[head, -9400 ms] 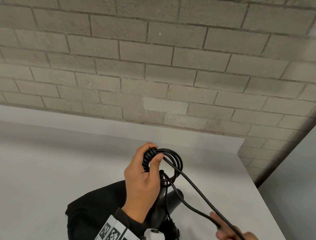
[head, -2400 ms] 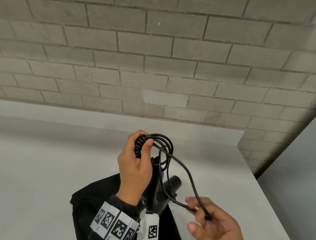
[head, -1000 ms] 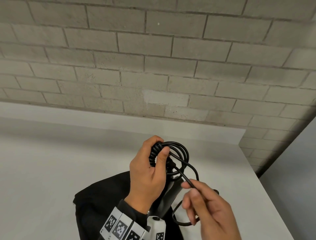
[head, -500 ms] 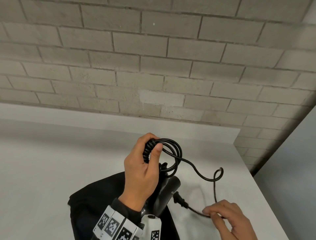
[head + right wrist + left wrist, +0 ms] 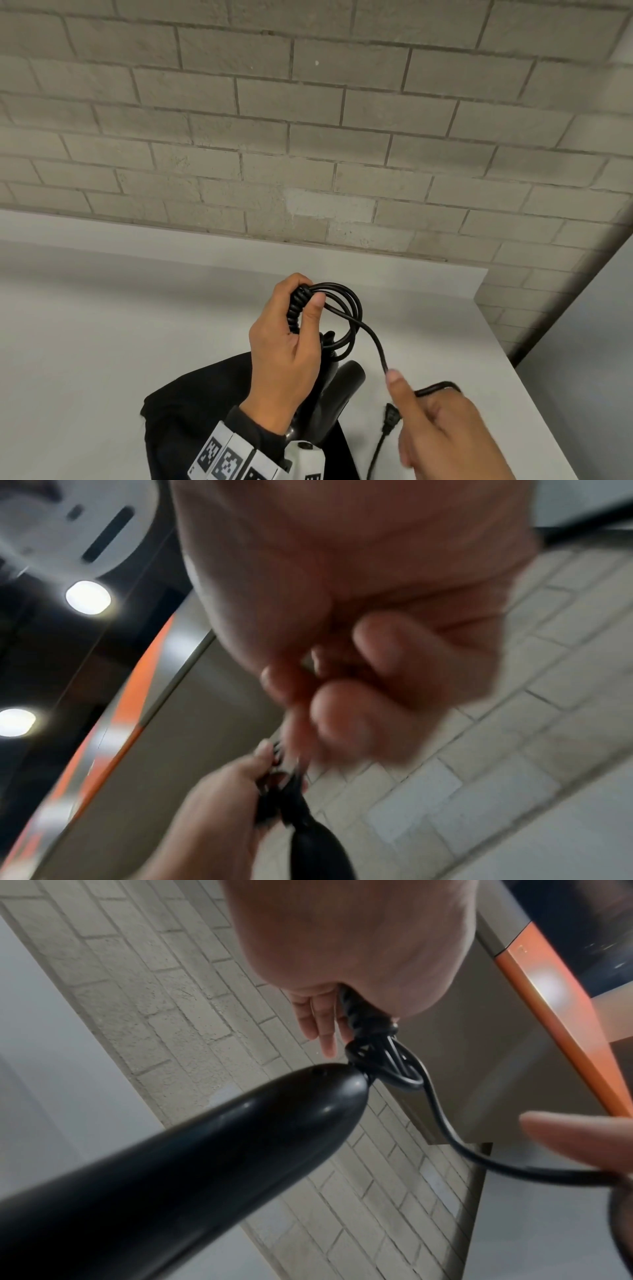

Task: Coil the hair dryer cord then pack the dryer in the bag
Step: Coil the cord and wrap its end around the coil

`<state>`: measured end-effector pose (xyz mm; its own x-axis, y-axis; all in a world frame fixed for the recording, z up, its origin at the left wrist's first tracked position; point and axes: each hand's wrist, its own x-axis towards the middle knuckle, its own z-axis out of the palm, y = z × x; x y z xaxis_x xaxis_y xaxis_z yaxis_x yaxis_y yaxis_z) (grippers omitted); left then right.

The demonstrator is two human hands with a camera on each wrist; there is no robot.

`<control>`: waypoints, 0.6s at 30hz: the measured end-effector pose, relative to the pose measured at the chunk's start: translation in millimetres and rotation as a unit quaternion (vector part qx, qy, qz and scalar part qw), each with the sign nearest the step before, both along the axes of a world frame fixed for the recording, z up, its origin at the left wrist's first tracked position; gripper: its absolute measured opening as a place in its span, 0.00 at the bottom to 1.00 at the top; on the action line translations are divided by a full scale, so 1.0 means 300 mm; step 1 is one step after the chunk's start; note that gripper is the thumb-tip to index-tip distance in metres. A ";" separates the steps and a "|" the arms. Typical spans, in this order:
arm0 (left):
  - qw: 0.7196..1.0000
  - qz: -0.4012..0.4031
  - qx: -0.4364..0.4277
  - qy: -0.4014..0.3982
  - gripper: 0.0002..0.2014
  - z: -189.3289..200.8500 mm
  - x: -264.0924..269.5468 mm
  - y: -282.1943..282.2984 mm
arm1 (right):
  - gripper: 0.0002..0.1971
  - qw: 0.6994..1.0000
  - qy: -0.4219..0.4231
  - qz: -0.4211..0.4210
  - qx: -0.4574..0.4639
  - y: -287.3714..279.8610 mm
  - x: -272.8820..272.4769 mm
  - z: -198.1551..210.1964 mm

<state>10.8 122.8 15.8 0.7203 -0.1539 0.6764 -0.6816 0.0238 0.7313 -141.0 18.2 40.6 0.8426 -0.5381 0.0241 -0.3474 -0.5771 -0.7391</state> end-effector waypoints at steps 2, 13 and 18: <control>1.000 0.006 0.001 0.000 0.05 -0.002 0.005 0.002 | 0.36 0.991 0.017 0.070 0.109 -0.007 -0.016 0.024; 1.000 -0.007 0.019 -0.020 0.07 -0.002 -0.026 -0.017 | 0.22 0.964 -0.255 -0.021 0.076 0.065 0.083 -0.082; 1.000 -0.001 0.021 -0.016 0.08 -0.010 -0.014 -0.014 | 0.12 0.982 -0.172 0.048 0.055 0.056 0.073 -0.081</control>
